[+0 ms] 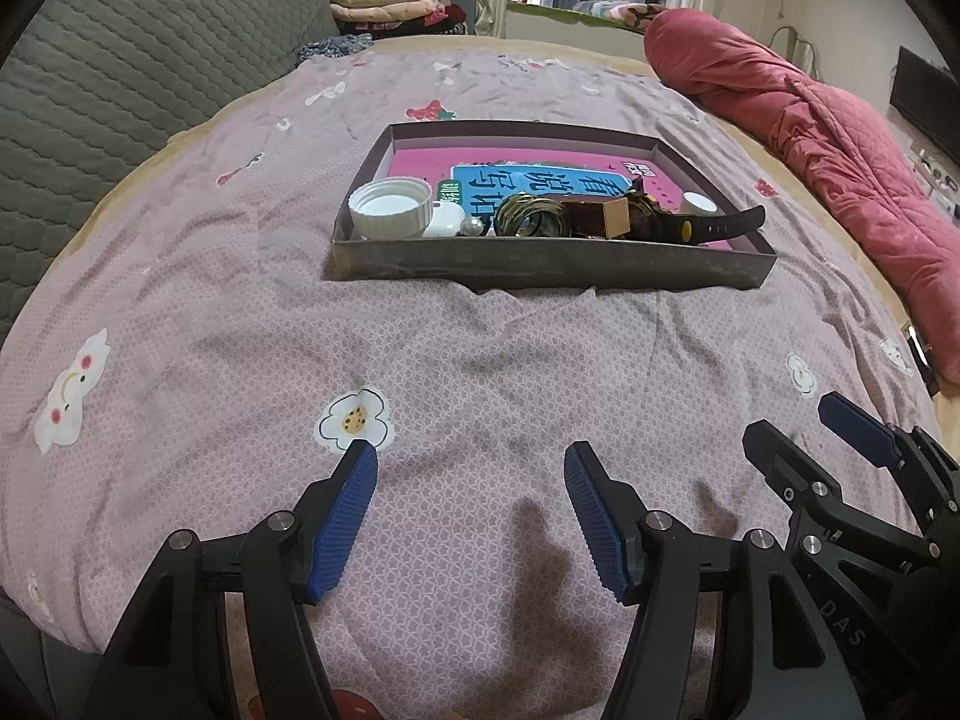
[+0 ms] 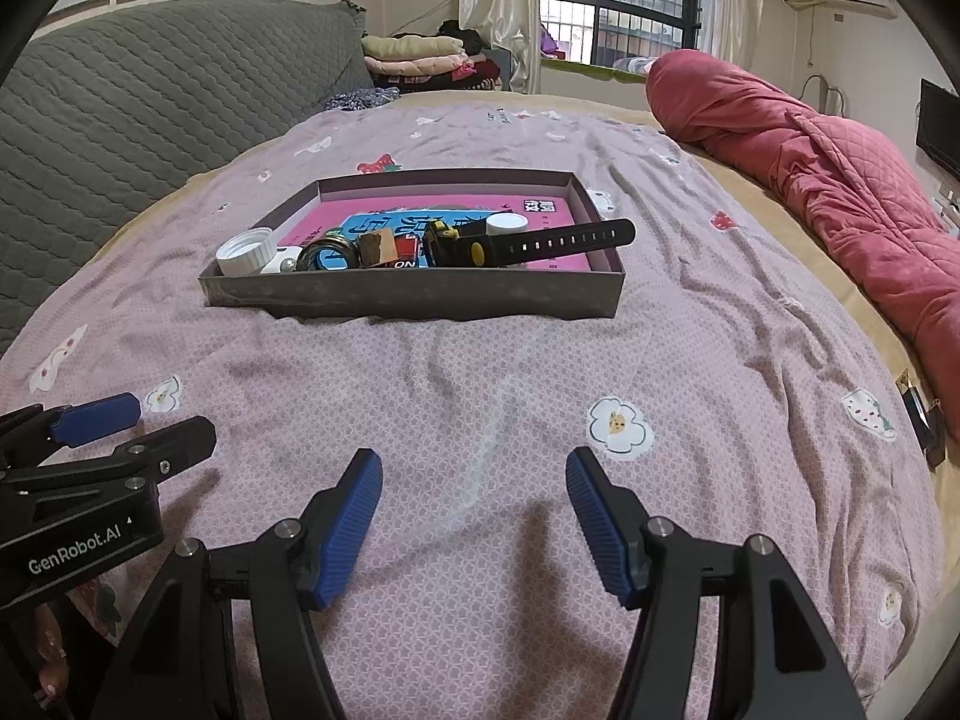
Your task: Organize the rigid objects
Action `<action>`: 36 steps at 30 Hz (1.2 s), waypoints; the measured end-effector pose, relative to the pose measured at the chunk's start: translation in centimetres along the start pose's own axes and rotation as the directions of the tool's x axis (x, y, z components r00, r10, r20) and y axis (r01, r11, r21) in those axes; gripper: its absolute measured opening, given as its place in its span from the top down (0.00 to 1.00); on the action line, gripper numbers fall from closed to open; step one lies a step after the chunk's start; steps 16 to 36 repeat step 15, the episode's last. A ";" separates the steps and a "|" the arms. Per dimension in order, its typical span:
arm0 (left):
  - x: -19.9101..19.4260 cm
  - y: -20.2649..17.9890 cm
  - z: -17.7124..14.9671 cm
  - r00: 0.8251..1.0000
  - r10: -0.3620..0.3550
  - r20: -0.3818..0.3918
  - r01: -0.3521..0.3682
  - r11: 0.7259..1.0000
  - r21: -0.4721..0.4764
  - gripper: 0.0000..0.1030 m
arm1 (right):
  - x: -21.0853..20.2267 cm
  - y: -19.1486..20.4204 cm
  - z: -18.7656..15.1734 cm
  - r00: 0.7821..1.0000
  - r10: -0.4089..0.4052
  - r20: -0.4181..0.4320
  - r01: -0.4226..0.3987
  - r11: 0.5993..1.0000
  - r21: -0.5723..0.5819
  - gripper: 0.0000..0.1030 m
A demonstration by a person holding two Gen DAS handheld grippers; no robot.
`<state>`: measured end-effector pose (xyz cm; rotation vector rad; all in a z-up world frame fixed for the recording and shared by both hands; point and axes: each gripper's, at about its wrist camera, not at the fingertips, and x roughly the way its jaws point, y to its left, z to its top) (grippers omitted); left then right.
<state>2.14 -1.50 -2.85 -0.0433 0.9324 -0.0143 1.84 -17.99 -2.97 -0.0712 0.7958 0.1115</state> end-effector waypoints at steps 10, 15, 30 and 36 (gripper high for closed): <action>0.0 -0.1 -0.1 1.000 -0.014 -0.008 0.014 1.000 0.005 0.36 | 0.0 0.0 0.0 1.000 0.003 0.001 -0.003 1.000 -0.001 0.38; -0.3 -0.5 0.0 1.000 0.003 0.019 -0.004 1.000 0.027 0.36 | 0.0 -0.1 0.0 1.000 0.002 0.000 -0.002 1.000 -0.001 0.38; -0.3 -0.5 0.0 1.000 0.003 0.019 -0.004 1.000 0.027 0.36 | 0.0 -0.1 0.0 1.000 0.002 0.000 -0.002 1.000 -0.001 0.38; -0.3 -0.5 0.0 1.000 0.003 0.019 -0.004 1.000 0.027 0.36 | 0.0 -0.1 0.0 1.000 0.002 0.000 -0.002 1.000 -0.001 0.38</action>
